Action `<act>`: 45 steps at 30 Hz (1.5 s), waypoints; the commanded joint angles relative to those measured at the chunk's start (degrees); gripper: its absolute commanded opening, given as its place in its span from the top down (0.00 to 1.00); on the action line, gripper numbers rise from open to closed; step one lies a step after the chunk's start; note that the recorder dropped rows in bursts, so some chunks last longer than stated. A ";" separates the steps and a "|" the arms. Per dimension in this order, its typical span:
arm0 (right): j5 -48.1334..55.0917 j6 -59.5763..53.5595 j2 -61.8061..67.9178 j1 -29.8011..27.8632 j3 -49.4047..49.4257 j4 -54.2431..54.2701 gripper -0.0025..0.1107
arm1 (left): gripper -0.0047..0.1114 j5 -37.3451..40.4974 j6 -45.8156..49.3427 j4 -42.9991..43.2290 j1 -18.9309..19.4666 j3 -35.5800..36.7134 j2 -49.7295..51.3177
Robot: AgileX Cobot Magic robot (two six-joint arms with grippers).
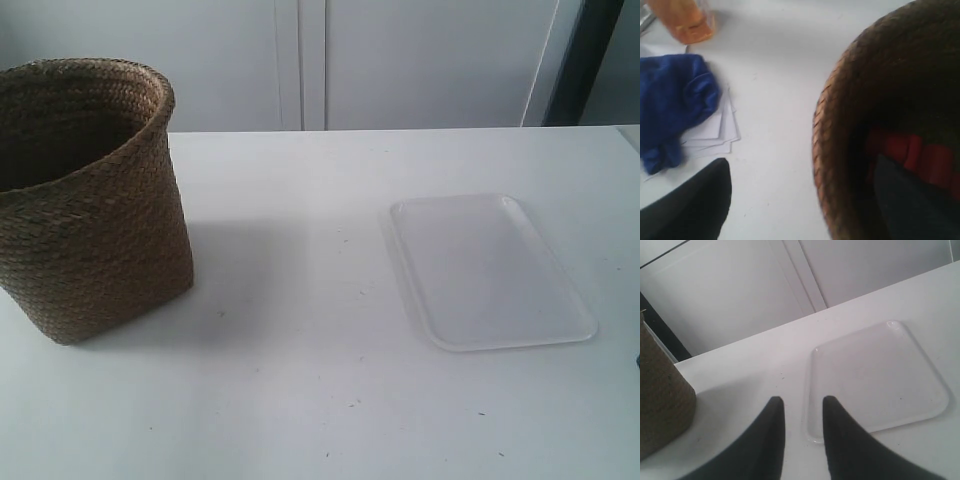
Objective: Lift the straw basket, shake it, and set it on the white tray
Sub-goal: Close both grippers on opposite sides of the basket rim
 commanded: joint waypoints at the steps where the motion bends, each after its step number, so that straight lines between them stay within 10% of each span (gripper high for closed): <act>1: -0.03 -0.49 -0.30 0.00 0.31 -0.35 0.75 | 0.26 -4.16 1.84 -1.73 0.90 -0.45 3.49; 17: -0.36 -0.49 -0.30 0.00 0.31 -0.59 0.75 | 0.28 -13.35 2.03 -5.38 3.62 -0.69 16.10; 26: -1.19 0.05 -0.30 0.00 0.31 1.04 0.75 | 0.96 -11.51 2.81 -4.62 3.62 -0.69 17.44; 45: -4.47 -1.72 -0.30 0.00 -10.94 11.12 0.75 | 0.96 -12.14 5.88 -10.36 3.49 -0.69 17.43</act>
